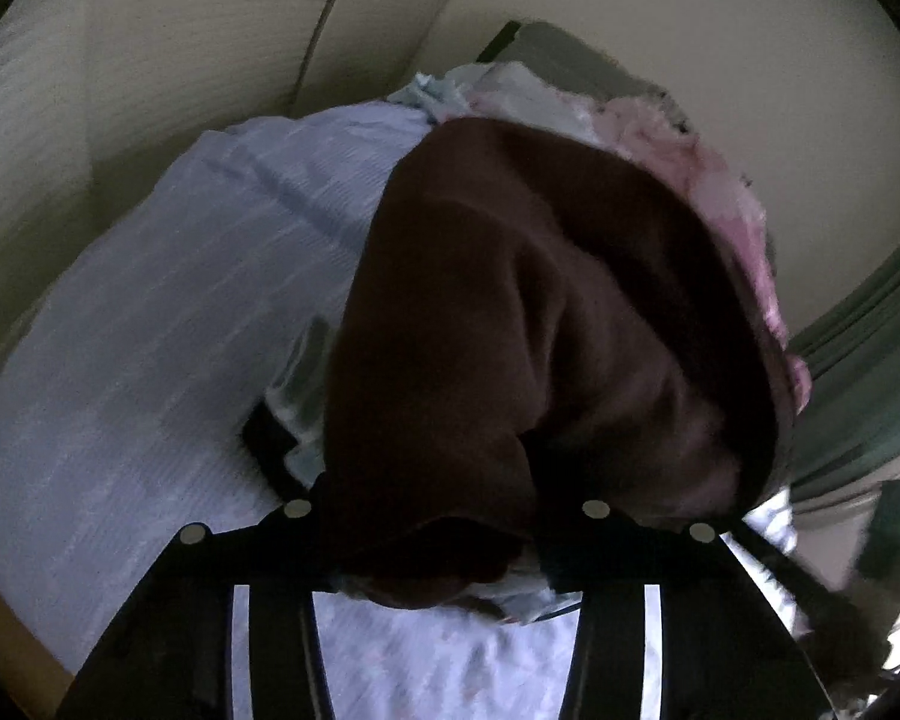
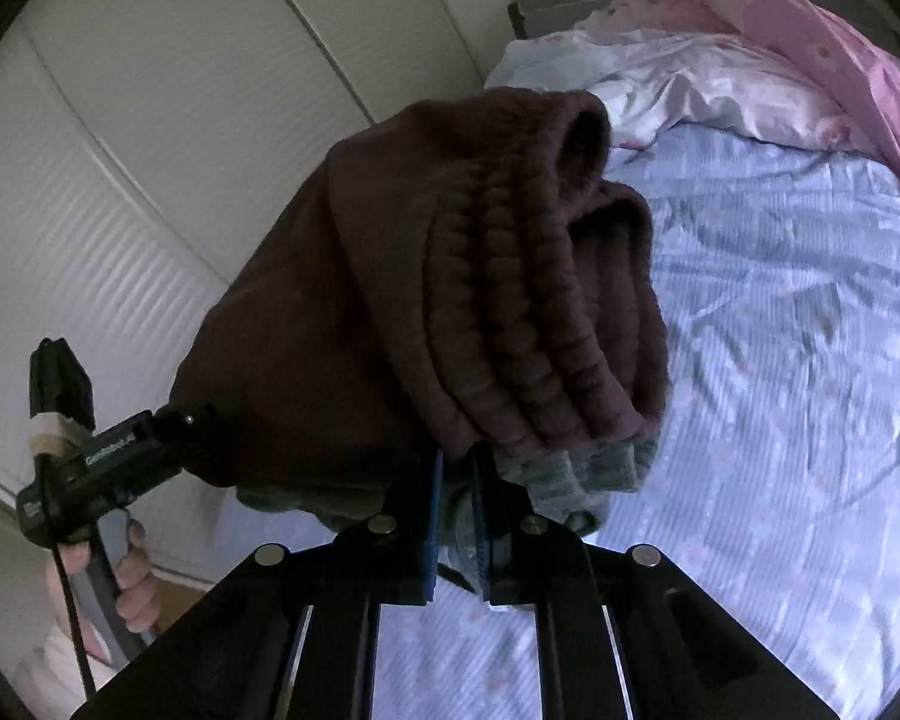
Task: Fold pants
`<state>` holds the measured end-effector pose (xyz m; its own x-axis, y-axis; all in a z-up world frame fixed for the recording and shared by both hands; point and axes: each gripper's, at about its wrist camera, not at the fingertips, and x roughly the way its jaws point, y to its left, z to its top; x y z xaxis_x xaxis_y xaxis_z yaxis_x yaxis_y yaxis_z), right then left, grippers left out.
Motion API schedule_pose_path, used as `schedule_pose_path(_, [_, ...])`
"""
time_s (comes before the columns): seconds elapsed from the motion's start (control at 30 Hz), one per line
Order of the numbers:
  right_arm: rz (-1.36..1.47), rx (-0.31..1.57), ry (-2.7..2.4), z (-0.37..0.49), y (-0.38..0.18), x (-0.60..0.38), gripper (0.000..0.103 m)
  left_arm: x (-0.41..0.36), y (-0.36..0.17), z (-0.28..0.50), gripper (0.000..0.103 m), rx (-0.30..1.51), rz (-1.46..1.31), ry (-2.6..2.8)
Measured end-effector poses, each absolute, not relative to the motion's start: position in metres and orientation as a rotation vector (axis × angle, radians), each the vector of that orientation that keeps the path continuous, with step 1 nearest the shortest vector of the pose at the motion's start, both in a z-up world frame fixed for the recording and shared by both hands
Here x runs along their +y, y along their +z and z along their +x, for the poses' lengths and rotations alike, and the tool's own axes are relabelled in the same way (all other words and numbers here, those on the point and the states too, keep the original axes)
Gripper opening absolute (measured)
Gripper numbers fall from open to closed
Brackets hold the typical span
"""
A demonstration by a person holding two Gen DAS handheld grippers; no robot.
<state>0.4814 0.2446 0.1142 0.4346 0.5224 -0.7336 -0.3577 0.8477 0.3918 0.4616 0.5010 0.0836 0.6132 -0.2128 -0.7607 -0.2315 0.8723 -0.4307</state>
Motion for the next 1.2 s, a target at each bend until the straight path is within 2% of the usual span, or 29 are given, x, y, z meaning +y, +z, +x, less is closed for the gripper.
schedule_pose_path(0.17, [0.058, 0.854, 0.529, 0.440, 0.165, 0.239, 0.017, 0.488, 0.083, 0.441, 0.043, 0.942, -0.443, -0.001])
schedule_pose_path(0.2, [0.039, 0.796, 0.515, 0.433, 0.181, 0.239, 0.041, 0.489, 0.082, 0.437, 0.043, 0.944, -0.450, -0.008])
schedule_pose_path(0.23, [0.016, 0.752, 0.506, 0.429, 0.192, 0.240, 0.073, 0.491, 0.080, 0.437, 0.043, 0.949, -0.459, -0.014])
schedule_pose_path(0.27, [-0.004, 0.707, 0.490, 0.428, 0.204, 0.243, 0.081, 0.491, 0.079, 0.434, 0.043, 0.951, -0.453, -0.016])
schedule_pose_path(0.37, [-0.005, 0.634, 0.444, 0.444, 0.232, 0.245, 0.083, 0.494, 0.077, 0.429, 0.043, 0.956, -0.445, -0.014])
schedule_pose_path(0.4, [0.011, 0.639, 0.445, 0.452, 0.231, 0.244, 0.086, 0.496, 0.076, 0.427, 0.043, 0.957, -0.457, -0.014])
schedule_pose_path(0.47, [0.057, 0.725, 0.436, 0.481, 0.215, 0.242, 0.087, 0.497, 0.076, 0.428, 0.043, 0.958, -0.449, -0.007])
schedule_pose_path(0.63, [0.263, 1.009, 0.514, 0.519, 0.136, 0.228, 0.088, 0.495, 0.074, 0.424, 0.043, 0.968, -0.425, -0.002])
schedule_pose_path(0.7, [0.387, 1.058, 0.552, 0.526, 0.109, 0.221, 0.095, 0.494, 0.072, 0.425, 0.043, 0.968, -0.408, 0.001])
schedule_pose_path(0.8, [0.405, 1.081, 0.587, 0.530, 0.092, 0.225, 0.096, 0.497, 0.070, 0.426, 0.043, 0.970, -0.423, 0.009])
schedule_pose_path(0.87, [0.396, 1.111, 0.602, 0.530, 0.086, 0.229, 0.089, 0.500, 0.069, 0.426, 0.042, 0.969, -0.437, 0.022])
schedule_pose_path(0.93, [0.404, 1.144, 0.595, 0.526, 0.080, 0.231, 0.077, 0.503, 0.070, 0.426, 0.041, 0.967, -0.442, 0.026])
schedule_pose_path(1.1, [0.465, 1.182, 0.558, 0.500, 0.096, 0.232, 0.064, 0.516, 0.078, 0.422, 0.040, 0.961, -0.460, 0.035])
schedule_pose_path(1.2, [0.467, 1.222, 0.568, 0.485, 0.112, 0.241, 0.061, 0.522, 0.086, 0.418, 0.040, 0.957, -0.446, 0.051])
